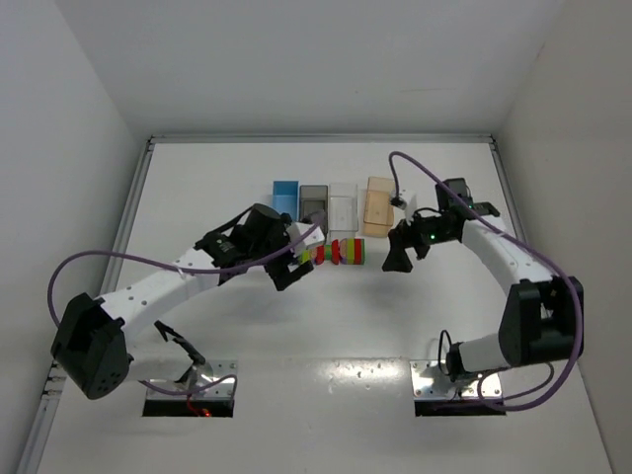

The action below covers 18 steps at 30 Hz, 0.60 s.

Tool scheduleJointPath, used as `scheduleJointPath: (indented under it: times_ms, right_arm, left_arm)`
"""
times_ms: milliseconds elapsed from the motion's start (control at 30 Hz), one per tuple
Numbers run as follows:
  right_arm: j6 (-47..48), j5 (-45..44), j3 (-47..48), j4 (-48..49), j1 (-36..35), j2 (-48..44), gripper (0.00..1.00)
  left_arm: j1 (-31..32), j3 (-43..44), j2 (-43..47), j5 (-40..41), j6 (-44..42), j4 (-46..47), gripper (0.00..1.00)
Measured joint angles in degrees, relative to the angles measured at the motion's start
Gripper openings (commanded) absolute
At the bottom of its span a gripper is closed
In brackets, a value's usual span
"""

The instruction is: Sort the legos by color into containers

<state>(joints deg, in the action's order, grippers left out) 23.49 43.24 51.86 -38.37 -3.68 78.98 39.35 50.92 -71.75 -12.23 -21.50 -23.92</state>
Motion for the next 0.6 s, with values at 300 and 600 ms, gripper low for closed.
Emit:
scheduleJointPath:
  times_ms: [300,600]
  right_arm:
    - [13.5,-8.2,6.7,-2.2,-15.1,11.1,0.93]
    - [18.5,-17.2,7.1,4.6,-21.5,14.5,1.0]
  left_arm:
    - [-11.9,3.7,1.4,1.4,7.9,0.7,1.0]
    - [-22.5,6.7,1.6,2.6,11.5,2.1,1.0]
